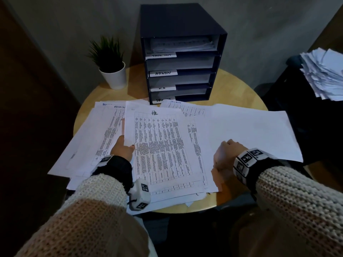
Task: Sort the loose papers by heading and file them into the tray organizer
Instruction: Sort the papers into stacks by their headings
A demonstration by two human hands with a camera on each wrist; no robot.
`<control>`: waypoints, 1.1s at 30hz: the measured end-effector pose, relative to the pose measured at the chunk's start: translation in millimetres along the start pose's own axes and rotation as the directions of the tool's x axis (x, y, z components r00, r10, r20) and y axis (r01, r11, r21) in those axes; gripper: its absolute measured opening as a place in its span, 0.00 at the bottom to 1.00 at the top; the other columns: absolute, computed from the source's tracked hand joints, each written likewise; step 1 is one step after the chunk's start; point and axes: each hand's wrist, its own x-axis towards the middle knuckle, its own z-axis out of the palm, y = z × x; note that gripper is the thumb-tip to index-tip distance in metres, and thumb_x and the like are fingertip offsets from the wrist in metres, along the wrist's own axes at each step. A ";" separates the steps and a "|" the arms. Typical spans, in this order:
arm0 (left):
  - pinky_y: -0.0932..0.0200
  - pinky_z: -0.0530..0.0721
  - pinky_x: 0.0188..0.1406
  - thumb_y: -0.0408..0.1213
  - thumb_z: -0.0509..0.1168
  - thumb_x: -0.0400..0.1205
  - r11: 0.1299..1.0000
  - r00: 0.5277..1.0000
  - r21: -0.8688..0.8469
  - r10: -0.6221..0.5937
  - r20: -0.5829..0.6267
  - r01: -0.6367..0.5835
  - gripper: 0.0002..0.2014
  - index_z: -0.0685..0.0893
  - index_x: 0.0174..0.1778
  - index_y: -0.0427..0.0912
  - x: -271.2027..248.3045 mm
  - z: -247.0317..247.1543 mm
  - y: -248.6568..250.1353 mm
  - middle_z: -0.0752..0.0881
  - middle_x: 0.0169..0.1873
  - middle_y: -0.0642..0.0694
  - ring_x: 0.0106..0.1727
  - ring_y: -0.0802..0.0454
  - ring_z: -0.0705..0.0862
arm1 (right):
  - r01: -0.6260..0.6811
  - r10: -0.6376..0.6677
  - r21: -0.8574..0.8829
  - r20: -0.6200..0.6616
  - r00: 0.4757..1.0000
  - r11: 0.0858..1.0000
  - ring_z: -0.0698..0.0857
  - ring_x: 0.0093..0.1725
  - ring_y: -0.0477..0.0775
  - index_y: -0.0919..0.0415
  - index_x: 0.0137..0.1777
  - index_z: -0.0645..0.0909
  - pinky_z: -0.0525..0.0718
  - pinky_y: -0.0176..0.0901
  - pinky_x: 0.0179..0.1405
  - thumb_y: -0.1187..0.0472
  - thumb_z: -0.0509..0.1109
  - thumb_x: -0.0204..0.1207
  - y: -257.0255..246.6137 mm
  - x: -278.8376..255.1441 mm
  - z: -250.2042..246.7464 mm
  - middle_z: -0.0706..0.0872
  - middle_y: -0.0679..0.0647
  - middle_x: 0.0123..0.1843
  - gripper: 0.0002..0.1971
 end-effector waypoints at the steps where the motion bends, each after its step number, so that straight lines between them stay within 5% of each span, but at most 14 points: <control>1: 0.50 0.77 0.56 0.33 0.62 0.84 1.000 1.000 -0.004 0.001 0.001 -0.001 0.20 0.70 0.73 0.37 0.2 0.2 -0.6 0.81 0.65 0.35 0.61 0.35 0.81 | -0.025 0.026 0.026 -0.039 0.999 0.999 0.77 0.65 0.62 0.57 0.66 0.75 0.80 0.53 0.62 0.47 0.74 0.60 -1.9 -0.3 2.4 0.74 0.58 0.66 0.33; 5: 0.49 0.78 0.59 0.33 0.62 0.84 1.000 1.000 -0.026 0.002 -0.010 -0.002 0.21 0.70 0.73 0.38 -0.3 0.6 -0.1 0.80 0.66 0.36 0.62 0.35 0.80 | -0.025 0.022 -0.025 -0.137 0.990 0.999 0.76 0.66 0.62 0.62 0.68 0.67 0.81 0.54 0.60 0.52 0.68 0.69 -9.8 1.7 15.9 0.74 0.59 0.65 0.29; 11: 0.54 0.77 0.53 0.31 0.61 0.84 0.997 1.000 -0.073 -0.007 -0.010 0.006 0.19 0.71 0.71 0.36 -3.3 0.9 2.4 0.82 0.63 0.35 0.60 0.37 0.81 | 0.014 -0.017 -0.020 -0.200 0.980 1.000 0.75 0.66 0.64 0.66 0.67 0.69 0.77 0.54 0.60 0.62 0.55 0.80 -4.5 1.7 12.2 0.76 0.62 0.65 0.18; 16: 0.53 0.76 0.59 0.31 0.61 0.84 0.995 1.000 -0.096 -0.013 -0.010 0.012 0.20 0.70 0.73 0.38 -4.3 -0.9 3.9 0.80 0.66 0.36 0.63 0.38 0.80 | 0.011 -0.005 0.023 -0.217 0.976 1.000 0.83 0.59 0.59 0.64 0.62 0.78 0.76 0.43 0.49 0.60 0.56 0.81 10.7 6.3 -0.1 0.84 0.59 0.60 0.15; 19: 0.50 0.78 0.60 0.31 0.62 0.84 0.995 1.000 -0.101 -0.012 -0.003 0.011 0.19 0.71 0.72 0.38 -3.5 -1.4 3.0 0.81 0.65 0.36 0.61 0.37 0.81 | -0.049 0.044 -0.015 -0.214 0.976 0.999 0.84 0.59 0.58 0.60 0.60 0.78 0.78 0.44 0.52 0.63 0.57 0.81 24.0 4.6 -15.3 0.84 0.57 0.61 0.12; 25: 0.55 0.76 0.56 0.31 0.62 0.84 0.993 1.000 -0.117 -0.013 -0.019 0.011 0.19 0.73 0.72 0.38 -3.3 -1.2 4.0 0.82 0.63 0.37 0.60 0.39 0.81 | -0.193 0.262 0.201 -0.418 0.870 0.960 0.82 0.61 0.63 0.62 0.59 0.78 0.75 0.55 0.63 0.62 0.57 0.81 63.0 -1.1 -54.4 0.84 0.64 0.59 0.12; 28: 0.52 0.77 0.59 0.30 0.62 0.84 0.991 1.000 -0.131 -0.017 -0.024 0.014 0.19 0.73 0.72 0.37 -4.0 -1.4 4.6 0.82 0.64 0.37 0.61 0.39 0.81 | -0.178 0.358 0.356 -0.543 0.759 0.917 0.82 0.60 0.65 0.59 0.56 0.80 0.72 0.57 0.65 0.62 0.56 0.81 64.2 -14.1 -83.2 0.84 0.65 0.57 0.12; 30: 0.51 0.78 0.60 0.30 0.62 0.84 0.990 0.999 -0.142 -0.020 -0.028 0.016 0.20 0.72 0.72 0.37 -4.9 -0.7 5.2 0.81 0.65 0.37 0.61 0.38 0.81 | -0.107 0.401 0.457 -0.616 0.678 0.883 0.81 0.59 0.67 0.57 0.52 0.82 0.70 0.58 0.64 0.63 0.59 0.79 57.1 -28.0 -102.8 0.85 0.65 0.55 0.10; 33: 0.52 0.77 0.60 0.30 0.62 0.84 0.990 0.999 -0.142 -0.018 -0.030 0.014 0.20 0.72 0.73 0.37 -6.5 -0.7 5.5 0.81 0.66 0.37 0.62 0.38 0.80 | 0.129 0.248 0.465 -0.663 0.706 0.876 0.82 0.54 0.69 0.62 0.54 0.84 0.75 0.50 0.49 0.61 0.68 0.76 47.9 -56.8 -132.8 0.85 0.69 0.52 0.09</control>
